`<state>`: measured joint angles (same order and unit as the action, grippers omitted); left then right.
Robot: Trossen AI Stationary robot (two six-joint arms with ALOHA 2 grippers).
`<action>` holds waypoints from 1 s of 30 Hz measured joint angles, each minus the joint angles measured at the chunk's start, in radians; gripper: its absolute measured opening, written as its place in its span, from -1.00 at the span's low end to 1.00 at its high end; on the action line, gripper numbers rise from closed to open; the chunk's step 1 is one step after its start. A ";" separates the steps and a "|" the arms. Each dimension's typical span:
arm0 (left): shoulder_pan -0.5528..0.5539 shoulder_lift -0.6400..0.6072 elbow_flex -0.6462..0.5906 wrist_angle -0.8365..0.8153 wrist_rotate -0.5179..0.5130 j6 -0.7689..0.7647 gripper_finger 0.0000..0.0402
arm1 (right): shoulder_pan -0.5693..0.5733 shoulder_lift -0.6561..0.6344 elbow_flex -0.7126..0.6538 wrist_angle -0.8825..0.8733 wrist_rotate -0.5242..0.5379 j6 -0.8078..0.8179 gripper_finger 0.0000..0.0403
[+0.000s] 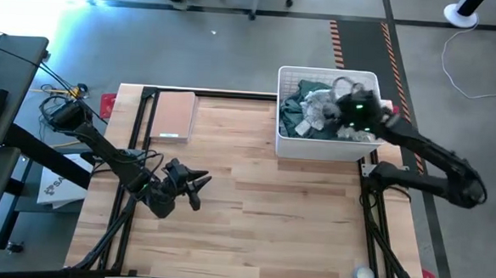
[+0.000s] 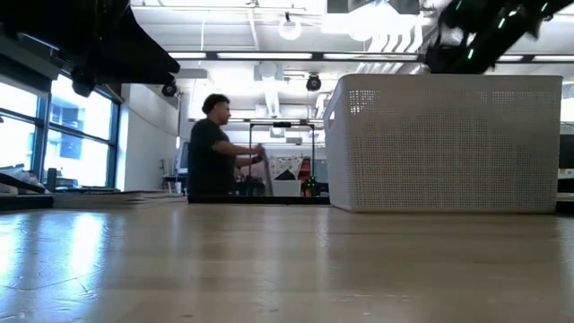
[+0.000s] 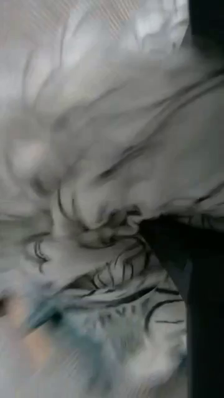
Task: Sort clothes
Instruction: Put the white polo shirt into the white laundry bin, then adjust the white laundry bin
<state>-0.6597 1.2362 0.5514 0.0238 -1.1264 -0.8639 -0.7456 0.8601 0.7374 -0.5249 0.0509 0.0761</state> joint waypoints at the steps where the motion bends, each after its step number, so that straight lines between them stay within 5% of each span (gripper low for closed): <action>1: 0.002 0.000 0.000 0.000 0.004 0.000 -0.49 | 0.000 0.035 -0.031 0.023 0.000 0.002 0.03; 8: 0.013 0.000 0.000 0.000 0.017 0.001 -0.49 | -0.035 0.238 -0.009 -0.002 -0.002 -0.055 0.04; 20: 0.009 0.000 0.000 -0.003 0.032 -0.048 -0.49 | 0.014 0.137 0.591 -0.554 0.129 -0.017 0.04; 25: 0.009 0.000 0.000 -0.003 0.040 -0.051 -0.49 | 0.093 -0.029 0.579 -0.522 -0.022 -0.046 0.04; 30: 0.056 -0.011 -0.001 0.008 0.050 -0.128 -0.49 | 0.192 -0.286 0.348 -0.366 -0.141 0.020 0.04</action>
<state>-0.6040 1.2251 0.5505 0.0320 -1.0764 -0.9914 -0.5541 0.5740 1.0853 -0.8906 -0.0904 0.0960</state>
